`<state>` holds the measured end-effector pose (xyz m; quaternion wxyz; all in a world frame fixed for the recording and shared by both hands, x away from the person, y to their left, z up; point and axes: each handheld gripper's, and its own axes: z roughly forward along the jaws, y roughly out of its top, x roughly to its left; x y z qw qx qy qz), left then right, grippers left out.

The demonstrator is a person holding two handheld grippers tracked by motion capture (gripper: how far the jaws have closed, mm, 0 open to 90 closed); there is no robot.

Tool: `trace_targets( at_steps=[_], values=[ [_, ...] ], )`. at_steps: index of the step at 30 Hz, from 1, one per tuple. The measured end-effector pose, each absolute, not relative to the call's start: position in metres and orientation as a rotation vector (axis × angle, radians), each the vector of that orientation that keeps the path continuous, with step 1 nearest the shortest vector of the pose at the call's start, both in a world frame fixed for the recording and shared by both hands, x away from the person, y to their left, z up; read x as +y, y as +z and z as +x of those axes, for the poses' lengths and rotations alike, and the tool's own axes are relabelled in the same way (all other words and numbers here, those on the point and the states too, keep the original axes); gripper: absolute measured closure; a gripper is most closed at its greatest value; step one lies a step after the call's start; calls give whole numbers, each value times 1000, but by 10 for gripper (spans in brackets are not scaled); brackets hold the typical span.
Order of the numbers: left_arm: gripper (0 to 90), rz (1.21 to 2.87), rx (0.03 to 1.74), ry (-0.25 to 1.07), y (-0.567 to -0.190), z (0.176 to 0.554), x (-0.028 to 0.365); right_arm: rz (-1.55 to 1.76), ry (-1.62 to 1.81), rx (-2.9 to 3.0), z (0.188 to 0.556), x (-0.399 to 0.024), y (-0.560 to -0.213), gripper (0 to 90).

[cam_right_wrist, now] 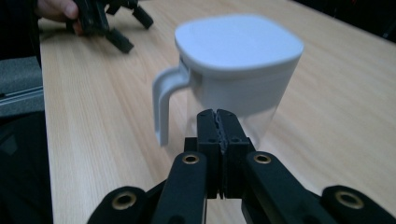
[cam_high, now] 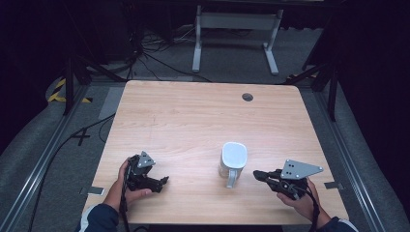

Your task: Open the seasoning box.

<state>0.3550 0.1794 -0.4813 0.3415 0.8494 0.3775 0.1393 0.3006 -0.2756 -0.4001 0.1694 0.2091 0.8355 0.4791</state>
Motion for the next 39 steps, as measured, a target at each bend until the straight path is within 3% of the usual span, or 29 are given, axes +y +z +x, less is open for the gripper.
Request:
trace_targets(
  at_steps=[11, 14, 17, 19, 21, 22, 24, 28, 39],
  values=[
    [19, 2208, 968, 369, -481, 362, 177, 476, 1503, 2310, 311, -250, -367, 895],
    [162, 2184, 920, 365, -478, 369, 170, 447, 1485, 2337, 312, -241, -368, 895],
    [221, 2199, 864, 382, -473, 375, 157, 453, 1466, 2359, 316, -236, -373, 895],
    [335, 2168, 850, 350, -469, 377, 151, 466, 1452, 2365, 317, -235, -375, 895],
    [364, 2148, 818, 341, -464, 380, 147, 471, 1453, 2361, 319, -236, -376, 895],
    [446, 2157, 787, 336, -461, 381, 144, 475, 1454, 2359, 320, -236, -376, 895],
    [484, 2145, 758, 324, -456, 382, 138, 489, 1452, 2361, 322, -236, -377, 896],
    [682, 2164, 696, 296, -452, 382, 128, 495, 1447, 2363, 324, -235, -378, 896],
    [856, 2162, 576, 309, -439, 382, 109, 501, 1432, 2369, 324, -234, -383, 897]
  ],
)
